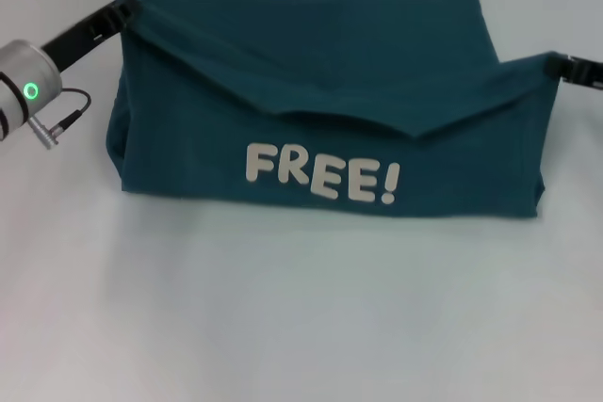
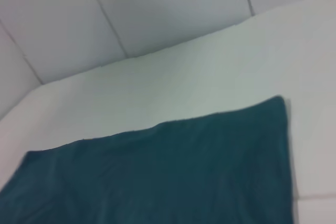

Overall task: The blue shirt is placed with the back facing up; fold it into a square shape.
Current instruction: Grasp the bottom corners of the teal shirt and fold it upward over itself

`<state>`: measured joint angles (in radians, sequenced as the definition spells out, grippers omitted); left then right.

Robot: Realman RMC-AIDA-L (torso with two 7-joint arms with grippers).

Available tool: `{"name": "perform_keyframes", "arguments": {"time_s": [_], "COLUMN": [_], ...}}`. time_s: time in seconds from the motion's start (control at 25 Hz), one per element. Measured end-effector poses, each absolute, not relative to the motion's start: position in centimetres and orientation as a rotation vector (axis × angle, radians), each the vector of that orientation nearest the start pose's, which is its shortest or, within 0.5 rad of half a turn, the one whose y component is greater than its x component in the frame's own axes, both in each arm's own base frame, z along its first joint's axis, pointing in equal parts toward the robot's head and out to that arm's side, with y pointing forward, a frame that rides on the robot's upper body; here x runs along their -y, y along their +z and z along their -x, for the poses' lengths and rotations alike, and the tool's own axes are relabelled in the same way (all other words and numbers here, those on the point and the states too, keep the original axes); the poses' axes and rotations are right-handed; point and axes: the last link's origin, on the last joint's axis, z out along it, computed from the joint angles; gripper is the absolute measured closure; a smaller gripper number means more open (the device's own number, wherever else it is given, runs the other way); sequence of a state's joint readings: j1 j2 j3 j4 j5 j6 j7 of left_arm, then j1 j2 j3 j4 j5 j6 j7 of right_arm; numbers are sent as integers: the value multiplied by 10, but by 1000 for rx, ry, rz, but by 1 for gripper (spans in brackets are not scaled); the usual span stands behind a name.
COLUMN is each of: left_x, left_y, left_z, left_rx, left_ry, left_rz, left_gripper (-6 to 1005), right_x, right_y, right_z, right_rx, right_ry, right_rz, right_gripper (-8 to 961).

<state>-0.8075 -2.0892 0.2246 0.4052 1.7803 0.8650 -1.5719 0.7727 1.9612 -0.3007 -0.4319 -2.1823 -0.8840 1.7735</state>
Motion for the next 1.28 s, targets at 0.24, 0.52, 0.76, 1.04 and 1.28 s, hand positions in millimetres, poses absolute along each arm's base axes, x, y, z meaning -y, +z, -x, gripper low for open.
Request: {"name": "perform_keyframes", "arguments": {"time_s": [0.24, 0.52, 0.76, 1.04, 1.28], "left_x": [-460, -458, -457, -457, -457], "left_y": [31, 29, 27, 24, 21], "left_z": [261, 266, 269, 270, 271], "left_rx": [1205, 1228, 1241, 1246, 1254], "left_ry": [-994, -991, -977, -977, -968], "left_rz": [1683, 1645, 1623, 1608, 1604], "left_gripper": [978, 977, 977, 976, 976], "right_x": [-472, -487, -488, -488, -487], "right_y": [56, 54, 53, 50, 47], "right_z": [-278, -264, -266, -268, -270], "right_rx": [-1074, -1019, -1024, -1025, -1028], "right_ry": [493, 440, 438, 421, 410], "right_rz": [1937, 1926, 1896, 1887, 1883], "right_gripper": [917, 918, 908, 886, 867]}}
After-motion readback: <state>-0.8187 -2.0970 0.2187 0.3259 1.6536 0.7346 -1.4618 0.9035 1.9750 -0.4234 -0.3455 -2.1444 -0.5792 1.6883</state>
